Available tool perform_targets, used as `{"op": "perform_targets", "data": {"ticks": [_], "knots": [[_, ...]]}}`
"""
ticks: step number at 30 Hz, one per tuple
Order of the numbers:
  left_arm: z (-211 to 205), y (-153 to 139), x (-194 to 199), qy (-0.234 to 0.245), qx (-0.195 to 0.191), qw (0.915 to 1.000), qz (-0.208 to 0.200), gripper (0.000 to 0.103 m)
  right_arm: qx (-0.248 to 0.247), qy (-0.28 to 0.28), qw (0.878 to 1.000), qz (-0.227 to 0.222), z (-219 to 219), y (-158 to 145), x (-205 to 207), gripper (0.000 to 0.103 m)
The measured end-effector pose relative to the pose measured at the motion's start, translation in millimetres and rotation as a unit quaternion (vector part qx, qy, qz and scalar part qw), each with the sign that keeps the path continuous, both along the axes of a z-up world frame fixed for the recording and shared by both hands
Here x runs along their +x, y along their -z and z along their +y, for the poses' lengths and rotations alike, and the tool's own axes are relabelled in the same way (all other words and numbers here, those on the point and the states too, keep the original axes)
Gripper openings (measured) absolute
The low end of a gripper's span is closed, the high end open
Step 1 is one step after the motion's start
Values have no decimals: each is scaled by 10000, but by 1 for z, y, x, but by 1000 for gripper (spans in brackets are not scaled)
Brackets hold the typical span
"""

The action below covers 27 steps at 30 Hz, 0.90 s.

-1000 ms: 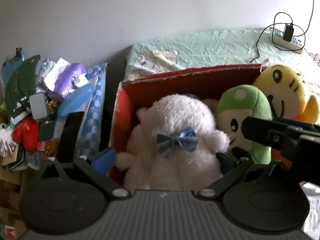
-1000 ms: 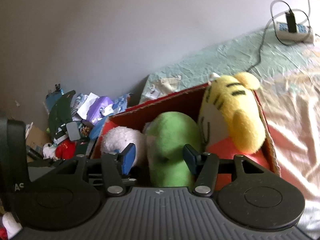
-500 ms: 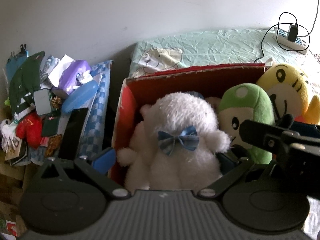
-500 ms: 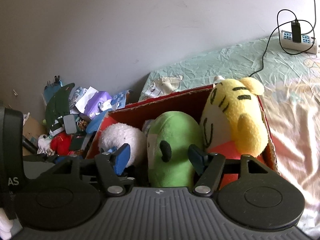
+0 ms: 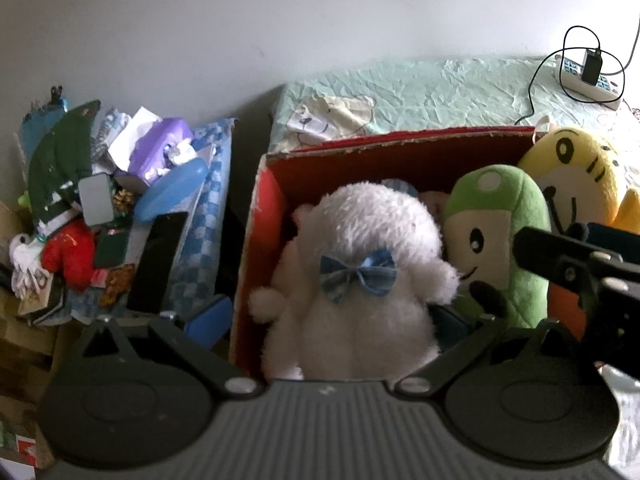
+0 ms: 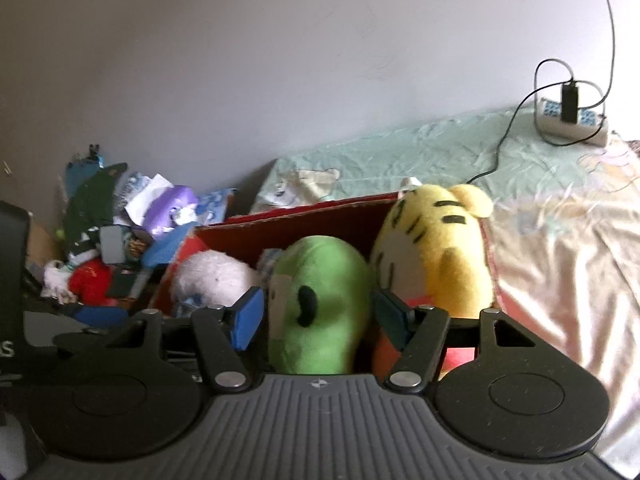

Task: Organize objects
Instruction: 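Withdraw the right gripper up and away from the red box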

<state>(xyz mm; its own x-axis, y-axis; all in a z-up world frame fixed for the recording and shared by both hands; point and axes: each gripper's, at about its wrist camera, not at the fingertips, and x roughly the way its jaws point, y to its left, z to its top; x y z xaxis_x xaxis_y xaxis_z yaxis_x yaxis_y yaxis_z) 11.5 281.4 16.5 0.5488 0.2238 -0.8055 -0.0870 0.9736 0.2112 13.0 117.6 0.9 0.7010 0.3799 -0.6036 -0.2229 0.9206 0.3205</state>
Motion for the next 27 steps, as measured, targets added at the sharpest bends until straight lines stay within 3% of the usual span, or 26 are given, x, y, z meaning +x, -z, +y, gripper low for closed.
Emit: {"op": "perform_targets", "data": {"ticks": [14, 27], "knots": [[-26, -18, -36, 198, 17, 9996, -220, 101, -202, 500, 9985, 55, -33, -11, -35, 66], [-127, -14, -64, 729, -206, 9971, -20, 101, -659, 1462, 9859, 485, -129, -5, -76, 66]]}}
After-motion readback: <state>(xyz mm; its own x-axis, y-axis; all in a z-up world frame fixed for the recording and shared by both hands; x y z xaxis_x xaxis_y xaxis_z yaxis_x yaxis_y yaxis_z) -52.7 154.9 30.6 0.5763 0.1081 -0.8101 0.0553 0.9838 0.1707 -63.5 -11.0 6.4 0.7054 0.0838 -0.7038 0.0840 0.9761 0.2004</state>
